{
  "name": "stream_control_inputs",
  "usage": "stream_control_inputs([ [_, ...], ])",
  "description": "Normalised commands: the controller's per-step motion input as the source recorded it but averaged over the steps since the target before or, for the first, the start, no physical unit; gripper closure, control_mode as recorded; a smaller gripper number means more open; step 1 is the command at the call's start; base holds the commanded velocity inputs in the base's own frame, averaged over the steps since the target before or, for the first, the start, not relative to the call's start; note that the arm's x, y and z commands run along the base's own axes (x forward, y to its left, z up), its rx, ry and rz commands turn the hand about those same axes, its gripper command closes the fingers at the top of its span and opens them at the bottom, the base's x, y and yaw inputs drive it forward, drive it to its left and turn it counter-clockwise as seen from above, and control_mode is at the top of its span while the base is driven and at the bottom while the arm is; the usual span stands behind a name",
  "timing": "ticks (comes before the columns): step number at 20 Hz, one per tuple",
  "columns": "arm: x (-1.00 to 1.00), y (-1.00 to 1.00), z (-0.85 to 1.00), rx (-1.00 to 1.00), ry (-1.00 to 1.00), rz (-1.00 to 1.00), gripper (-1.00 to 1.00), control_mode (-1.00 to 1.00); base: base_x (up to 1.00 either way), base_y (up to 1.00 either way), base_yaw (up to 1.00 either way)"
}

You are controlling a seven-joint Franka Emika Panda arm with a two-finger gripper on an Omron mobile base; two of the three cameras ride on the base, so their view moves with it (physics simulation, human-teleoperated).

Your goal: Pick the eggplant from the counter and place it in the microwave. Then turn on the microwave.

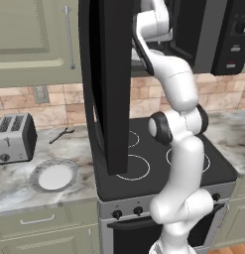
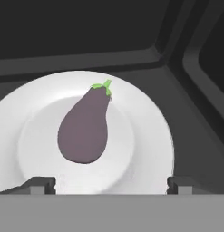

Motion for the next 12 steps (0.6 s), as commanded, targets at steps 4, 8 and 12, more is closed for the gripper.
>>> stream_control_inputs([
  [4, -1.0, -0.18, -0.31, 0.0, -0.2, 0.0, -1.0, -1.0, 0.0, 0.0, 0.0],
  [8, -1.0, -0.22, -0.33, 0.0, -0.16, 0.0, -1.0, -1.0, 0.0, 0.0, 0.0],
  [12, -1.0, -0.2, -0.48, 0.0, -0.11, 0.0, -1.0, -1.0, 0.0, 0.0, 0.0],
])
